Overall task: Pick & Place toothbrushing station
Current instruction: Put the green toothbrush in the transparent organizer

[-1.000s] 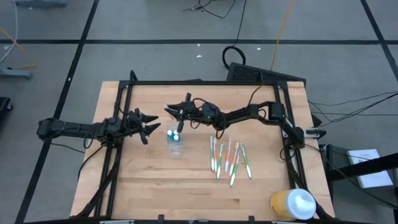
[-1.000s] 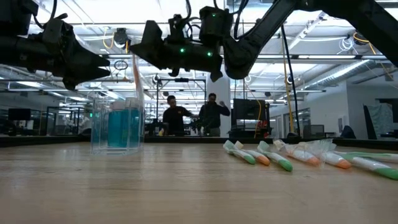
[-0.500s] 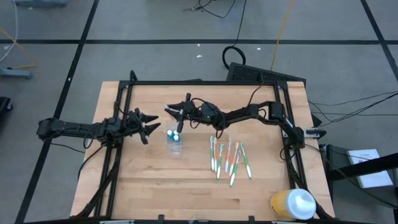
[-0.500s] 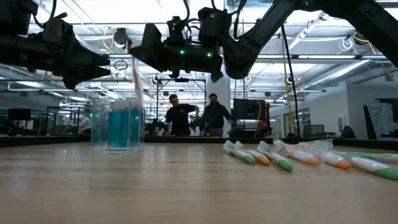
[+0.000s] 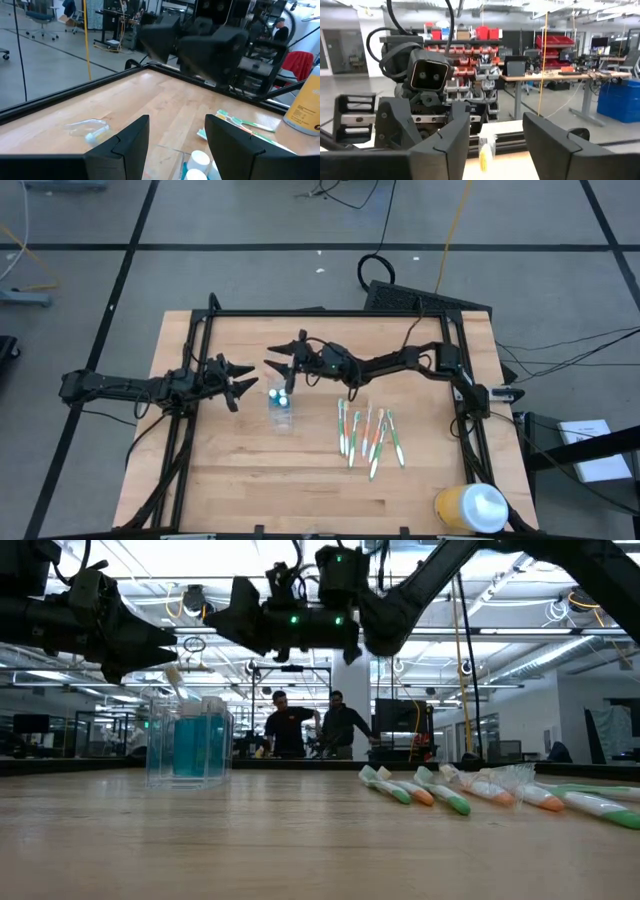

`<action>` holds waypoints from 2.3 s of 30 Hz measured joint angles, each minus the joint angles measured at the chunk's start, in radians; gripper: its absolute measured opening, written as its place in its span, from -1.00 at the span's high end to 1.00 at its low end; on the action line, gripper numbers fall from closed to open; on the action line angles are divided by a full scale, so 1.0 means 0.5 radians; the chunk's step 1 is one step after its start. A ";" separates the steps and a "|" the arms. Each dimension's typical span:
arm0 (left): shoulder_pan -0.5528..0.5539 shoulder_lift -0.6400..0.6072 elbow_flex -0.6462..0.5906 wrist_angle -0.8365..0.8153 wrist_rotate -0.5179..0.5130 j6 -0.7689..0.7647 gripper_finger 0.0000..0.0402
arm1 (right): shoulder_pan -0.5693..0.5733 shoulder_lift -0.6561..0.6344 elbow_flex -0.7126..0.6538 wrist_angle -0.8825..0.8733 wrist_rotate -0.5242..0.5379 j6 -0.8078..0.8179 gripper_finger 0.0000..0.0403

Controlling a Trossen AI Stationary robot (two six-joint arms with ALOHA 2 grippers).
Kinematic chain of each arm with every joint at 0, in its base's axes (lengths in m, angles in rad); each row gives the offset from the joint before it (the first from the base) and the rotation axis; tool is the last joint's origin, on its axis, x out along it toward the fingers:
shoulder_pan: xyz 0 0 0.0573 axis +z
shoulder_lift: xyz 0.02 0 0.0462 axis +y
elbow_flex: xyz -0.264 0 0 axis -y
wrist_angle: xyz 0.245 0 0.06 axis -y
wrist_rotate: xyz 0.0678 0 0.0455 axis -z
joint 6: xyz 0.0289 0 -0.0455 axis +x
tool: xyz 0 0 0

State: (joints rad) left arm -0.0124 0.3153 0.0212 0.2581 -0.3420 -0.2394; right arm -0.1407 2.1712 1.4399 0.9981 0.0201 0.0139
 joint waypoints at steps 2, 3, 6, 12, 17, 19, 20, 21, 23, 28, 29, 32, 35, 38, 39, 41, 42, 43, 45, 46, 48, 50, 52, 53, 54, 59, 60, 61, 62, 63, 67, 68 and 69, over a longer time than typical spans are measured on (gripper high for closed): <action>-0.001 0.000 0.000 -0.001 0.000 -0.001 0.00 | 0.007 -0.081 0.000 -0.153 -0.037 0.000 0.09; -0.001 0.000 0.000 -0.001 0.001 -0.001 0.00 | 0.011 -0.131 0.000 -0.257 -0.062 0.000 0.08; 0.000 0.000 0.000 0.000 0.000 -0.001 0.00 | 0.029 -0.296 0.000 -0.664 -0.135 0.000 0.09; -0.001 0.000 0.000 -0.001 0.001 -0.001 0.00 | 0.086 -0.685 0.002 -1.780 -0.256 0.003 0.11; 0.000 0.000 0.000 -0.001 0.001 -0.001 0.00 | 0.230 -0.892 -0.021 -2.643 -0.253 0.157 0.10; -0.001 0.000 0.000 -0.001 0.001 -0.001 0.00 | 0.313 -0.973 -0.089 -2.843 -0.250 0.273 0.09; 0.000 0.000 0.000 -0.001 0.001 -0.001 0.00 | 0.358 -1.005 -0.124 -2.887 -0.248 0.347 0.09; -0.001 0.000 0.000 -0.001 0.001 -0.001 0.00 | 0.405 -1.045 -0.168 -2.930 -0.238 0.423 0.09; 0.000 0.000 0.000 0.000 0.001 -0.001 0.00 | 0.502 -1.113 -0.257 -3.076 -0.140 0.619 0.09; 0.000 0.000 -0.001 -0.001 0.001 -0.001 0.00 | 0.707 -1.235 -0.451 -3.388 0.203 1.168 0.05; 0.000 0.000 -0.001 0.000 0.001 -0.001 0.00 | 0.734 -1.244 -0.498 -3.426 0.232 1.281 0.05; -0.001 0.000 -0.001 0.001 0.001 -0.012 0.00 | 0.807 -1.280 -0.671 -3.471 0.270 1.570 0.05; 0.000 0.000 -0.001 -0.001 0.002 -0.014 0.00 | 0.820 -1.283 -0.866 -3.479 0.269 1.783 0.07; 0.000 0.000 -0.001 -0.002 0.002 -0.020 0.00 | 0.808 -1.280 -1.041 -3.474 0.267 1.947 0.08; 0.000 0.000 -0.001 -0.002 0.002 -0.020 0.00 | 0.801 -1.284 -1.088 -3.471 0.268 1.995 0.08; 0.000 0.000 -0.001 -0.002 0.002 -0.020 0.00 | 0.782 -1.281 -1.172 -3.464 0.267 2.079 0.08; 0.000 0.000 -0.001 -0.002 0.002 -0.020 0.00 | 0.773 -1.279 -1.205 -3.451 0.267 2.102 0.07; 0.000 0.000 -0.001 -0.002 0.002 -0.020 0.00 | 0.764 -1.280 -1.232 -3.429 0.268 2.111 0.07; -0.001 0.000 -0.001 -0.002 0.002 -0.020 0.00 | 0.744 -1.287 -1.281 -3.346 0.268 2.110 0.07; 0.000 0.000 -0.001 -0.002 0.002 -0.020 0.00 | 0.735 -1.289 -1.302 -3.301 0.267 2.105 0.07; 0.000 0.000 -0.001 -0.002 0.003 -0.020 0.00 | 0.719 -1.292 -1.328 -3.241 0.261 2.086 0.08; 0.000 0.000 -0.001 -0.002 0.002 -0.021 0.00 | 0.705 -1.291 -1.335 -3.224 0.253 2.072 0.08; 0.000 0.000 -0.001 -0.003 0.003 -0.021 0.00 | 0.689 -1.289 -1.335 -3.222 0.253 2.051 0.08; 0.000 0.000 -0.001 -0.002 0.003 -0.021 0.00 | 0.679 -1.289 -1.335 -3.222 0.255 2.039 0.08; 0.000 0.000 -0.001 -0.003 0.003 -0.021 0.00 | 0.675 -1.289 -1.335 -3.222 0.266 2.037 0.09; 0.000 -0.001 -0.001 -0.003 0.002 -0.021 0.00 | 0.659 -1.286 -1.337 -3.188 0.319 2.037 0.12; 0.000 0.000 -0.001 -0.003 0.002 -0.021 0.00 | 0.659 -1.286 -1.337 -3.166 0.328 2.034 0.13; 0.000 0.000 -0.001 -0.003 0.002 -0.021 0.00 | 0.659 -1.286 -1.338 -3.147 0.339 2.028 0.14; 0.000 0.000 -0.001 -0.003 0.002 -0.021 0.00 | 0.659 -1.285 -1.340 -3.123 0.355 2.018 0.15; 0.000 0.000 -0.001 -0.003 0.002 -0.021 0.00 | 0.659 -1.285 -1.340 -3.105 0.372 2.007 0.16; 0.000 0.000 -0.001 -0.003 0.002 -0.021 0.00 | 0.655 -1.280 -1.340 -3.050 0.453 1.998 0.18; 0.000 0.000 -0.001 -0.003 0.002 -0.021 0.00 | 0.650 -1.279 -1.340 -3.045 0.472 1.998 0.19; 0.000 0.000 -0.001 -0.003 0.002 -0.021 0.00 | 0.649 -1.278 -1.340 -3.039 0.485 1.998 0.20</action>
State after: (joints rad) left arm -0.0125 0.3152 0.0208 0.2565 -0.3408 -0.2501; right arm 0.1839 1.5322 0.7700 -0.5213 0.2627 1.0130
